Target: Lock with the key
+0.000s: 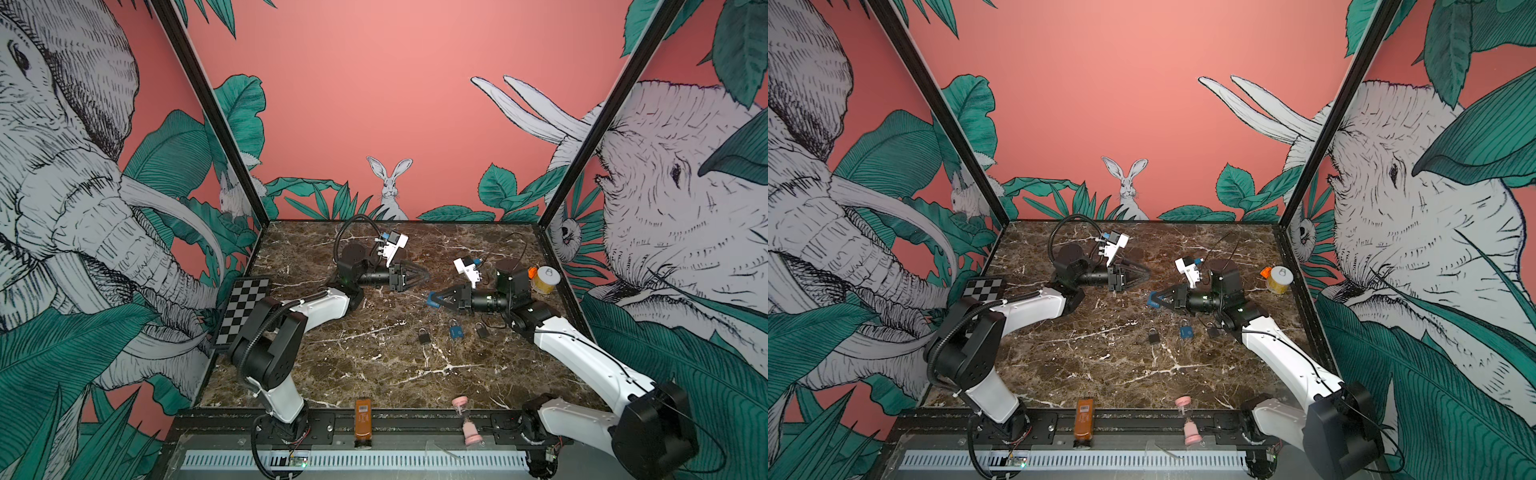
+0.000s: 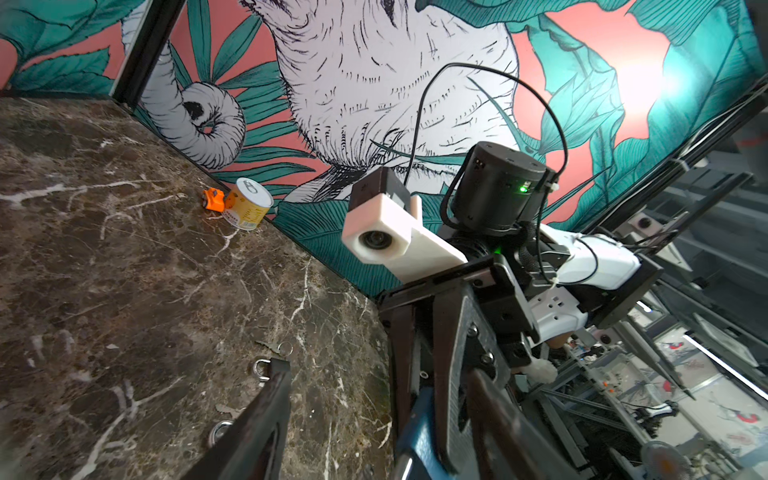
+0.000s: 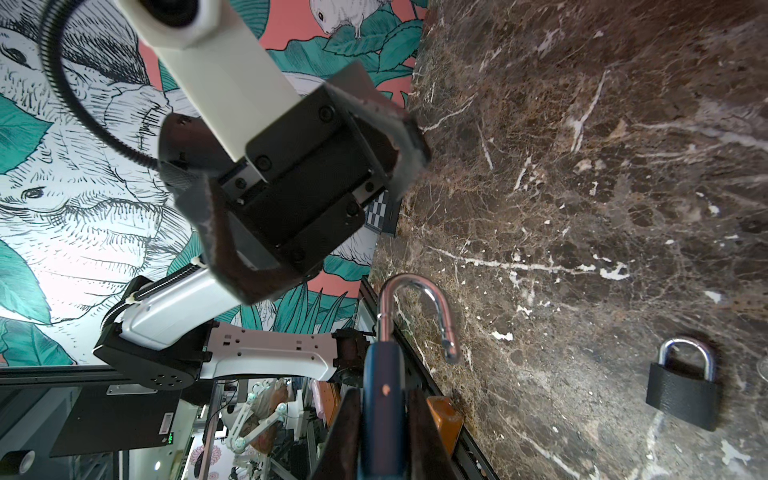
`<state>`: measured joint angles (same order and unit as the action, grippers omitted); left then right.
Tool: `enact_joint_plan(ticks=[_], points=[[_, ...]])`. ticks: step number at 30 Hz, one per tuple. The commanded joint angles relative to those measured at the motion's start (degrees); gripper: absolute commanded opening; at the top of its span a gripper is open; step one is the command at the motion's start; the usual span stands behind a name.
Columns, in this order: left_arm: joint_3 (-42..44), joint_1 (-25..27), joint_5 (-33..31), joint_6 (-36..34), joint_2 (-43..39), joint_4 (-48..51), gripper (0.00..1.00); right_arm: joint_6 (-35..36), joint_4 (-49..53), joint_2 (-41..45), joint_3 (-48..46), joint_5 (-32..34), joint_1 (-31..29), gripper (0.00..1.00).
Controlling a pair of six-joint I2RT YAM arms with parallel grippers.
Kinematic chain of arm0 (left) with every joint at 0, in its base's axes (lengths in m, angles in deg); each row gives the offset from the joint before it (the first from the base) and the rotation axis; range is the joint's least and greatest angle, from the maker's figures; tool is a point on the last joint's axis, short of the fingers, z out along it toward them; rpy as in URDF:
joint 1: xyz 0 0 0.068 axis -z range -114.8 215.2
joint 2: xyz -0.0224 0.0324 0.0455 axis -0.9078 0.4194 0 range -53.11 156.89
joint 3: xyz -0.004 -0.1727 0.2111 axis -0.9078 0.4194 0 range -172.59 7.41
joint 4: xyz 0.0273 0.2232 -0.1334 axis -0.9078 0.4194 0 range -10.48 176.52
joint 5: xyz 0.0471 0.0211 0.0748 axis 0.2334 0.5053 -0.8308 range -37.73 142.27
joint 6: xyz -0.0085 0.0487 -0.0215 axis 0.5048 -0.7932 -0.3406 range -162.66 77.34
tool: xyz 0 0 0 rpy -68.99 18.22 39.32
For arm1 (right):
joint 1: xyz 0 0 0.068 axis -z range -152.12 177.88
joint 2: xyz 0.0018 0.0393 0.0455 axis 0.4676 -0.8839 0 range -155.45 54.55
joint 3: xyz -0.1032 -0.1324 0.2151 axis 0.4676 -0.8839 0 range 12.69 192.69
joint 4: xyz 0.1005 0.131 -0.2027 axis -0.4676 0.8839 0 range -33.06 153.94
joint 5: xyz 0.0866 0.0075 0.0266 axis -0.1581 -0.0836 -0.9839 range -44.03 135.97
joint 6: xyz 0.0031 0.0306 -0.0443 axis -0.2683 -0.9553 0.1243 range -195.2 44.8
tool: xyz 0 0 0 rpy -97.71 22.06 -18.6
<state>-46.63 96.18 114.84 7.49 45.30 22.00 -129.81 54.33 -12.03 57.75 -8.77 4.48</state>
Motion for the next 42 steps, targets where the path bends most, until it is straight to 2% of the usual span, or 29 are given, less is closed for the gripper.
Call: enact_joint_plan(ticks=[1,7,13,17,21,33,42], points=[[0.6,0.0,2.4,10.9,1.9,-15.5,0.67,-2.0,-6.4,1.3,0.5,-1.6,1.0,0.0],[-0.3,0.1,3.4,16.2,4.5,-21.1,0.65,-4.2,-9.3,1.5,0.0,-1.3,2.8,0.0],[0.2,0.2,2.7,16.9,4.4,-21.8,0.62,-5.7,-12.3,1.2,-1.0,-1.2,3.8,0.0],[-0.1,0.7,3.0,17.7,5.0,-22.2,0.57,-6.3,-13.7,0.8,-1.4,-1.3,4.6,0.0],[-0.1,0.9,2.5,18.3,5.7,-22.9,0.48,-5.3,-13.0,0.8,-1.0,-1.3,5.0,0.0],[-0.5,0.9,2.9,19.5,6.7,-21.8,0.35,2.4,-9.3,2.5,0.0,0.2,5.2,0.0],[-0.6,1.5,3.1,19.4,6.7,-20.9,0.24,3.5,-9.3,3.3,-0.6,0.6,5.2,0.0]])
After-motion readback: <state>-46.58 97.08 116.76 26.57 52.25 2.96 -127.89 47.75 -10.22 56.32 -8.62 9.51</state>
